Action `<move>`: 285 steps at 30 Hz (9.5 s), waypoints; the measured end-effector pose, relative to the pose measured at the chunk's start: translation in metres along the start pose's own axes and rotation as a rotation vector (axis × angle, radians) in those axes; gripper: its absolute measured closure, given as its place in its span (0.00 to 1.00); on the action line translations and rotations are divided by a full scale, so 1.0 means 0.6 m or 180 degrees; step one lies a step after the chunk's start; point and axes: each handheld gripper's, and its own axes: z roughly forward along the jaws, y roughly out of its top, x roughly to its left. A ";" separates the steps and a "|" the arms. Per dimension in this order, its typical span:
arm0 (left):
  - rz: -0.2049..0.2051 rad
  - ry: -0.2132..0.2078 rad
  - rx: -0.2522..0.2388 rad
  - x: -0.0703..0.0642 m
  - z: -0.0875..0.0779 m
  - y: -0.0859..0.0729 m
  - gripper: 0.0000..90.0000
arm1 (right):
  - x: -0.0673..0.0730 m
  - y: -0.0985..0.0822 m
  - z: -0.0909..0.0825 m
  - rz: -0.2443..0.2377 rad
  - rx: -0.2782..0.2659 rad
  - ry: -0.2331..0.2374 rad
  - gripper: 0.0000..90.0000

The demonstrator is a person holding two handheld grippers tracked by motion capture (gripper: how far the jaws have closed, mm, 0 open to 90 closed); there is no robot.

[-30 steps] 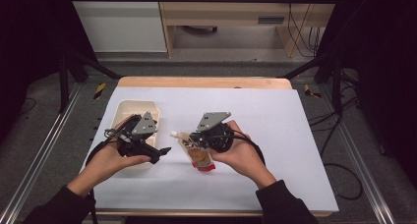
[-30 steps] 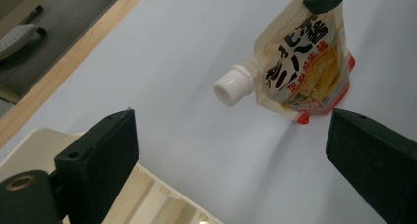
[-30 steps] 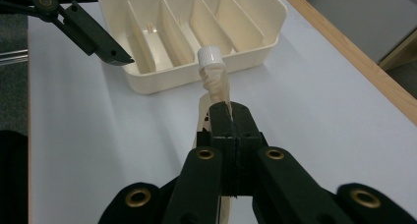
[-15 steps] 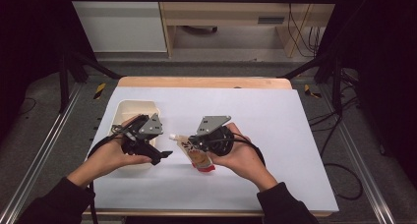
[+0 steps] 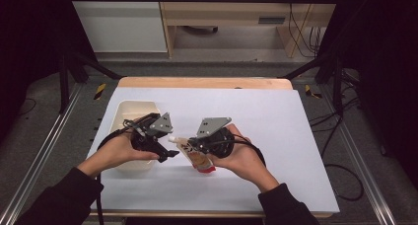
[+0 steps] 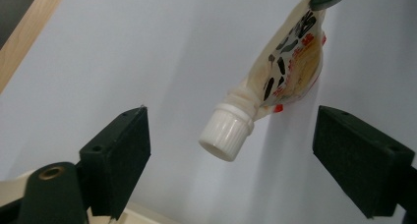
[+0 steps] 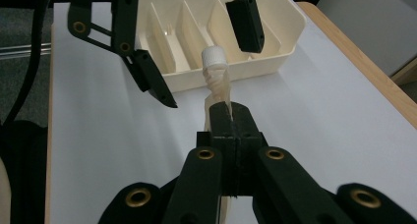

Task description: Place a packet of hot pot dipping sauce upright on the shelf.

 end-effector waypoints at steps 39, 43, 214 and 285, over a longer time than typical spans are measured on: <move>0.0232 -0.0274 0.0071 -0.003 0.024 0.018 0.80 | 0.006 -0.003 0.001 -0.0012 -0.0003 0.0051 0.97; 0.0238 -0.0256 0.0069 -0.003 0.023 0.018 0.81 | 0.006 -0.010 0.001 0.0037 0.0005 -0.0004 0.73; 0.0364 0.0056 0.0714 0.170 -0.169 -0.006 0.81 | 0.008 -0.213 0.003 0.0682 0.0458 -0.0748 0.07; 0.0150 -0.0076 0.0817 0.166 -0.120 -0.108 0.81 | 0.007 -0.217 0.005 0.0676 0.0515 -0.0720 0.07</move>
